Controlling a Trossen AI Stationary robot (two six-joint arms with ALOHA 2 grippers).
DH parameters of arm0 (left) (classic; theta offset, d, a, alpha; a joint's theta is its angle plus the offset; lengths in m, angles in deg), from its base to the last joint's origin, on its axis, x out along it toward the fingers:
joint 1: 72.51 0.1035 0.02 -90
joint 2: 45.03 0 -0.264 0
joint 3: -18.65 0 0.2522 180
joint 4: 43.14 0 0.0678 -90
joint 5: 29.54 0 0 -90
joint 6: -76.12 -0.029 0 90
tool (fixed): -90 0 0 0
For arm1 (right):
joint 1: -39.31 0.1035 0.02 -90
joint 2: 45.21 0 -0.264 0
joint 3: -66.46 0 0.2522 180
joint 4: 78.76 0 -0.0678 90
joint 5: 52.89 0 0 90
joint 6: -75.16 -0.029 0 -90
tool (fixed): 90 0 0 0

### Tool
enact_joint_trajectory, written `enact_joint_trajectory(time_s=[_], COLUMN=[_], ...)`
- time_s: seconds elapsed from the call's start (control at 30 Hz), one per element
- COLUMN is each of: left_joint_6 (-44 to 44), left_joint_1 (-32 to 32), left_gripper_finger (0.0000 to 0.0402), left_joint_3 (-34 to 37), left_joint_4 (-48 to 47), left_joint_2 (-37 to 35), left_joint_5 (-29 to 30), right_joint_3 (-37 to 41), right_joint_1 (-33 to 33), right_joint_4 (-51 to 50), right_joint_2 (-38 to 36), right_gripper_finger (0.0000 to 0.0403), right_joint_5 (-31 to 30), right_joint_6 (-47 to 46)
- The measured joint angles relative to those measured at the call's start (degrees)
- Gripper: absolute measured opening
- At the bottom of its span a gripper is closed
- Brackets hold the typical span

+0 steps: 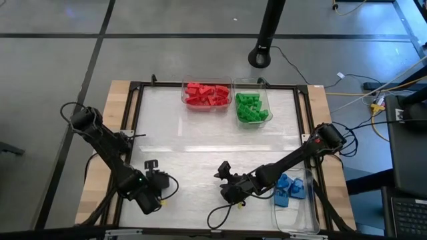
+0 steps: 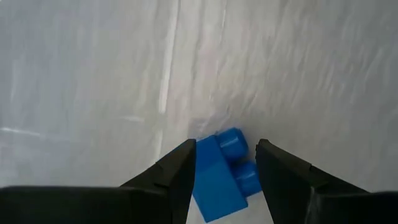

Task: Sort blocks
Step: Put the blue game piece into the bottom transparent bin

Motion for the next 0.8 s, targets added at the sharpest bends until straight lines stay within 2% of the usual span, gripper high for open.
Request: enact_joint_trajectory(time_s=[0.17,0.43,0.8], left_joint_6=[-3.8,-27.4,-41.2], left_joint_1=[-0.6,-3.6,-1.8], left_gripper_finger=[0.0155,0.0155,0.0155], left_joint_3=[0.0,-0.1,0.0], left_joint_4=[1.9,6.8,6.0], left_joint_2=[0.0,1.8,5.4], left_joint_5=[-0.4,-1.3,-1.0], right_joint_3=[0.0,0.0,0.0], right_joint_1=[0.0,0.0,0.0], right_joint_4=[0.0,0.0,-0.1], right_joint_2=[0.0,0.0,0.0], right_gripper_finger=[0.0273,0.0273,0.0273], right_joint_5=[0.0,0.0,-0.1], right_joint_6=[0.0,0.0,0.0])
